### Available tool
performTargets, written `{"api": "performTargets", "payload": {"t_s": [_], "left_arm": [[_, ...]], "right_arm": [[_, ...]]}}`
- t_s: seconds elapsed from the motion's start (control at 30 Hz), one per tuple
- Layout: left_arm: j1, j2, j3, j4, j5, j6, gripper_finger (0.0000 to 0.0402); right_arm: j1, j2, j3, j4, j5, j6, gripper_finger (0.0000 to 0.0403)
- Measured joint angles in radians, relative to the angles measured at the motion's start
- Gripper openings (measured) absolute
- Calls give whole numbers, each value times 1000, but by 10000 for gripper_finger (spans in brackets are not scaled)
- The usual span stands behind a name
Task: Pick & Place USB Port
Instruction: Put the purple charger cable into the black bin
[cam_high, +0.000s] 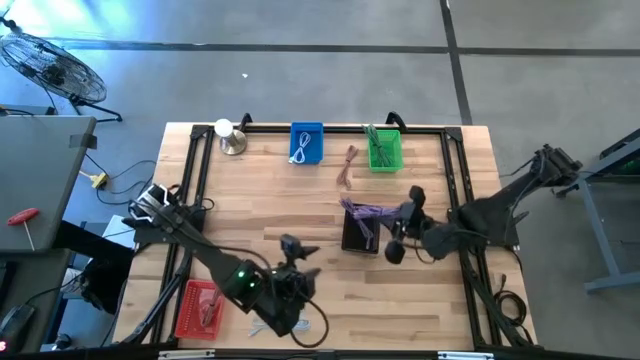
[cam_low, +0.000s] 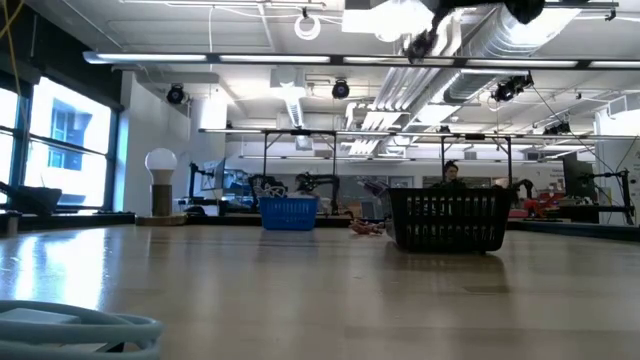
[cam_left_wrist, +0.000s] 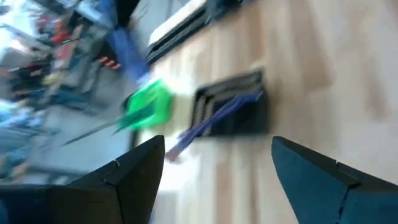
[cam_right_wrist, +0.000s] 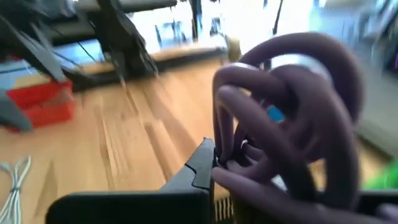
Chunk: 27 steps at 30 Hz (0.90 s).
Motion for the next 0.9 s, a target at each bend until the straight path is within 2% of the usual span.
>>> {"api": "performTargets", "payload": {"t_s": [0.07, 0.17, 0.33, 0.57, 0.73, 0.9], "left_arm": [[-6, 0, 0, -124, -38, -75, 289], [-1, 0, 0, -303, -41, -216, 289], [0, 0, 0, -504, 24, -378, 289], [0, 0, 0, -547, 117, -439, 289], [0, 0, 0, -543, 162, -441, 289], [0, 0, 0, -543, 164, -446, 289]], "right_arm": [[-41, -20, 0, -125, -76, 140, 15], [-131, -26, 0, -277, -245, 307, 15], [-249, 16, -1, -296, -453, 353, 15], [-343, 141, -1, -220, -707, 327, 15], [-397, 228, -1, -223, -793, 319, 15], [-430, 290, -1, -199, -870, 308, 15]]}}
